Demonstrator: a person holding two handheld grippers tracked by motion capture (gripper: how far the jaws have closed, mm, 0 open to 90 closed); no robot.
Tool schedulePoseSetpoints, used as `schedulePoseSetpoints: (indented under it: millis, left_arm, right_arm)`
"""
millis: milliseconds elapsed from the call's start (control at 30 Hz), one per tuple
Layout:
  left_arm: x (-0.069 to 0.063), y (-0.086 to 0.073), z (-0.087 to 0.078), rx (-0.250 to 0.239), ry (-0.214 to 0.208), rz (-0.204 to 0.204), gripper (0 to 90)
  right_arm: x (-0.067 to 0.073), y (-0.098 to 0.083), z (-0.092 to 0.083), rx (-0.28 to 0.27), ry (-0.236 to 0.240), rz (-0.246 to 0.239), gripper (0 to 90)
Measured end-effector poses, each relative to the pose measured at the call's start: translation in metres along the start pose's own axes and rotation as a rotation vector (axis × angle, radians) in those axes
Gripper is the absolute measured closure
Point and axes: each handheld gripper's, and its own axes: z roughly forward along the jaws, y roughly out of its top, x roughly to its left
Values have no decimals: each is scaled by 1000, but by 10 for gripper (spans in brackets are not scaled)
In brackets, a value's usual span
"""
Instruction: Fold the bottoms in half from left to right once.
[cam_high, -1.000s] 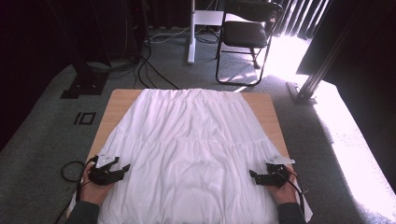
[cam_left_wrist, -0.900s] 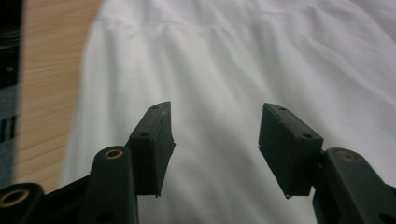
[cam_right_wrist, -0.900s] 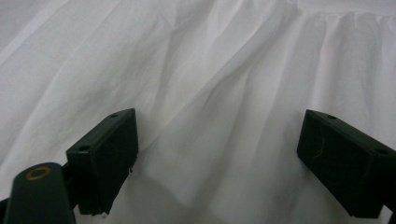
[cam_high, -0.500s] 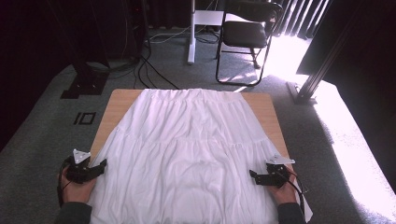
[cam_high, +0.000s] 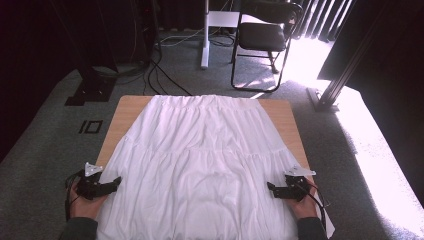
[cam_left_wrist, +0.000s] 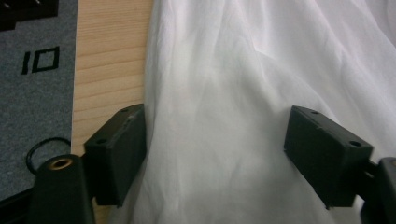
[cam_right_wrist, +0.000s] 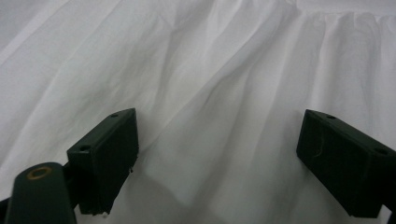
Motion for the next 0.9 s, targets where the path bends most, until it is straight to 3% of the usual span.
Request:
schedulePoseSetpoints:
  millis: [33,100,133,167,233,300,367,467,567,600,667,700,767,833,867,900]
  left_arm:
    - [0,1,-2,-1,-6,1,327]
    - [1,1,-3,-4,-12,4,581]
    - [1,1,-4,-7,-27,-1,581]
    - [2,1,-5,-4,-34,-4,773]
    - [3,2,-5,-1,-32,2,865]
    - [-1,4,-5,16,36,44,881]
    - [-1,5,-5,25,61,52,887]
    - [1,5,-12,-15,30,18,886]
    - [-2,9,-25,-77,-17,22,885]
    - [-4,12,-28,-91,-25,30,885]
    - [-8,17,-35,-116,-38,48,884]
    - [-11,21,-39,-137,-56,53,884]
    - [-17,27,-43,-161,-81,58,885]
    - [-25,34,-47,-185,-109,70,885]
    - [-28,36,-48,-191,-119,77,884]
    - [-32,40,-49,-198,-129,88,884]
  right_arm:
    - [0,0,0,1,-1,1,127]
    - [0,0,0,-1,-2,2,129]
    - [0,0,0,0,-3,3,130]
    - [1,0,0,-1,-5,7,134]
    - [2,0,-1,-2,-9,9,137]
    - [2,-1,-1,-2,-12,13,139]
    - [3,-1,-1,-2,-16,18,139]
    - [5,-1,-1,-2,-26,28,140]
    - [7,-1,-1,-3,-34,34,143]
    - [8,-1,-2,-5,-41,37,173]
    - [10,0,-6,-2,-65,49,327]
    - [11,2,-8,1,-80,46,349]
    - [20,11,-17,-45,-99,21,404]
    - [34,22,-26,-121,-46,6,435]
    - [47,30,-28,-164,31,6,432]
    - [54,33,-26,-173,70,-2,425]
